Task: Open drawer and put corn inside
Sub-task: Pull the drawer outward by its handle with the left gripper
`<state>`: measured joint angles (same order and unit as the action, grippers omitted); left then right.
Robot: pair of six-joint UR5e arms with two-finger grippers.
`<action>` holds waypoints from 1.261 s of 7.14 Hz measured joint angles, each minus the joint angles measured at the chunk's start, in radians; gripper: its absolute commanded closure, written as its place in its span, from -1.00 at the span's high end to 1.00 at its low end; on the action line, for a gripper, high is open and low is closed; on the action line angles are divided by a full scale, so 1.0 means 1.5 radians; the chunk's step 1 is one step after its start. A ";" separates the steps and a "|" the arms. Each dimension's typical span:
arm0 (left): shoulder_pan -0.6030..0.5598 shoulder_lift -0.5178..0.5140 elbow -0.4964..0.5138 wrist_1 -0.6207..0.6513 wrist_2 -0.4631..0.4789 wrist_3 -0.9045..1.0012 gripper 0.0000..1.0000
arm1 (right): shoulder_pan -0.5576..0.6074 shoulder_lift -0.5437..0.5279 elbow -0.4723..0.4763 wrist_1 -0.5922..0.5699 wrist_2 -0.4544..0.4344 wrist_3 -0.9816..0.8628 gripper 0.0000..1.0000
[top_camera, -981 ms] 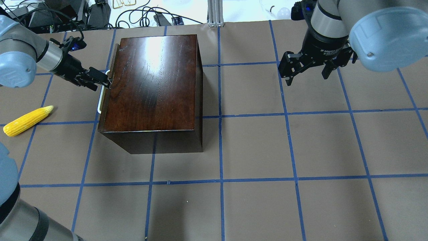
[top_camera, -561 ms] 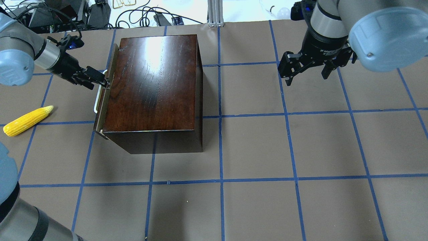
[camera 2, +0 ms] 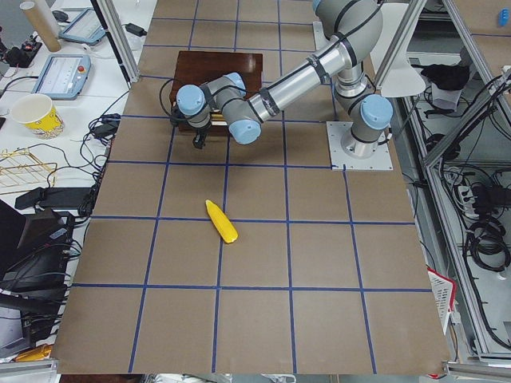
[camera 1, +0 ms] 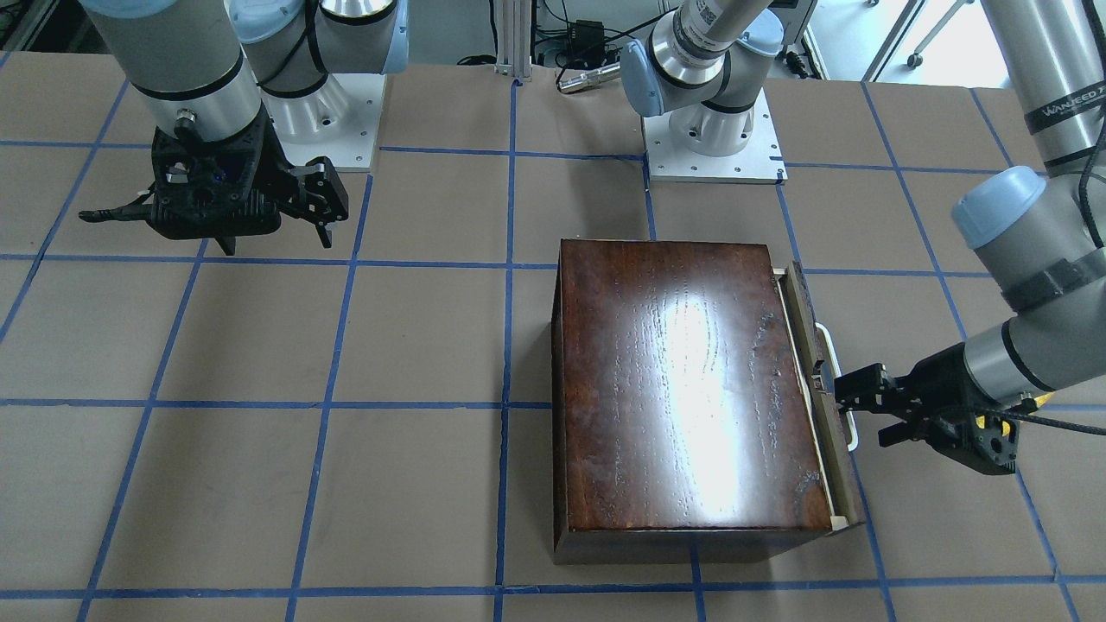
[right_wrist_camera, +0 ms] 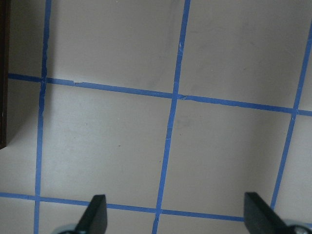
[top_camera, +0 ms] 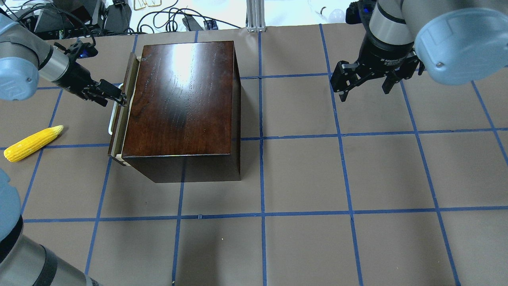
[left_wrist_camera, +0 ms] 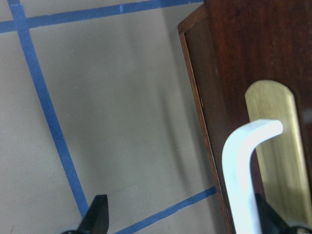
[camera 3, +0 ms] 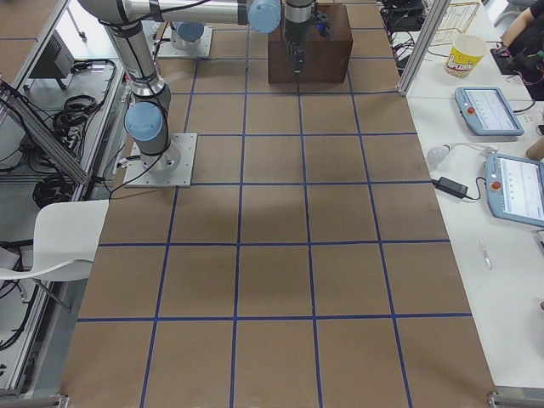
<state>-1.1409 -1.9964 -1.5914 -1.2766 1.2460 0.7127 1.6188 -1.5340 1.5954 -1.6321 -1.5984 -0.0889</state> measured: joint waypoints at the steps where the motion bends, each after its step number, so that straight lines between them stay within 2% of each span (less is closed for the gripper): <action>1: 0.000 0.001 0.000 -0.001 0.000 0.001 1.00 | 0.000 0.000 0.000 0.000 0.000 0.000 1.00; 9: 0.023 0.002 0.010 -0.027 -0.005 0.001 1.00 | 0.001 0.000 0.000 0.000 0.000 0.000 1.00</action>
<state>-1.1069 -1.9934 -1.5757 -1.3177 1.2380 0.7137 1.6206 -1.5340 1.5954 -1.6321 -1.5984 -0.0890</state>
